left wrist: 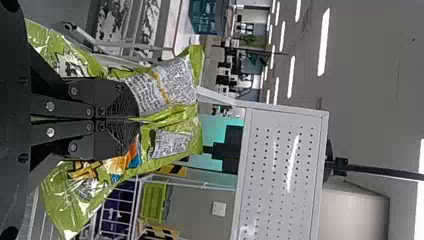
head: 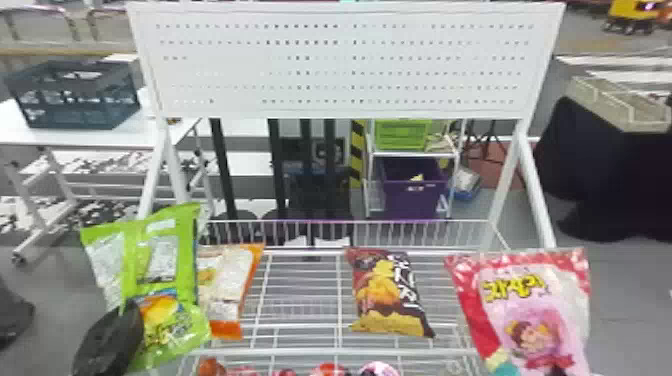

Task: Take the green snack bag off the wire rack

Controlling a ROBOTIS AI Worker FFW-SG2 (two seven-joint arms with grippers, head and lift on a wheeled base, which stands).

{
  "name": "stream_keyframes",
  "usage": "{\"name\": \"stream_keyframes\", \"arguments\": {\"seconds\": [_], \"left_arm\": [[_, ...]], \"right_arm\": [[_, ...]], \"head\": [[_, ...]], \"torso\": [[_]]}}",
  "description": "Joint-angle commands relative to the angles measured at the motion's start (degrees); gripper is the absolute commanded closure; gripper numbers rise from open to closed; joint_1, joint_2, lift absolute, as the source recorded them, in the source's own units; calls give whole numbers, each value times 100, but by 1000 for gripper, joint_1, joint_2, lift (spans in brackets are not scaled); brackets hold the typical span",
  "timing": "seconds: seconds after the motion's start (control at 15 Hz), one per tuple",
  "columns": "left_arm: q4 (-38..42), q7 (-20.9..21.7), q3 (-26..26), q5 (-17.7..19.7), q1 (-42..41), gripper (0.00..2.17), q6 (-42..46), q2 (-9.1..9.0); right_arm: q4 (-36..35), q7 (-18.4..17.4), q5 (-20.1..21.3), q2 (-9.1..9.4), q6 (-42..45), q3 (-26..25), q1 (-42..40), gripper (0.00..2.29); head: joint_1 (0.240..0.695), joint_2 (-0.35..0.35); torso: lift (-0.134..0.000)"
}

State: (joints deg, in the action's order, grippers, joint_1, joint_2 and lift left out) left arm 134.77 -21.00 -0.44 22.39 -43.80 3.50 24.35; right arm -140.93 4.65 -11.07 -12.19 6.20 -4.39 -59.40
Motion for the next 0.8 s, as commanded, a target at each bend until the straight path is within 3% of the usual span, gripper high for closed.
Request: {"name": "stream_keyframes", "arguments": {"seconds": [0.0,0.73], "left_arm": [[-3,-1,-9,-24,-6,2013,5,-9],[50,43,0,-51,-76,2013,5,-1]], "right_arm": [[-23,1,9,6,-1,0,-19,2175],[-58,1,9,-12,17,-9,-37,2175]], "head": [[499,0],[499,0]], "torso": [[0],[0]]}}
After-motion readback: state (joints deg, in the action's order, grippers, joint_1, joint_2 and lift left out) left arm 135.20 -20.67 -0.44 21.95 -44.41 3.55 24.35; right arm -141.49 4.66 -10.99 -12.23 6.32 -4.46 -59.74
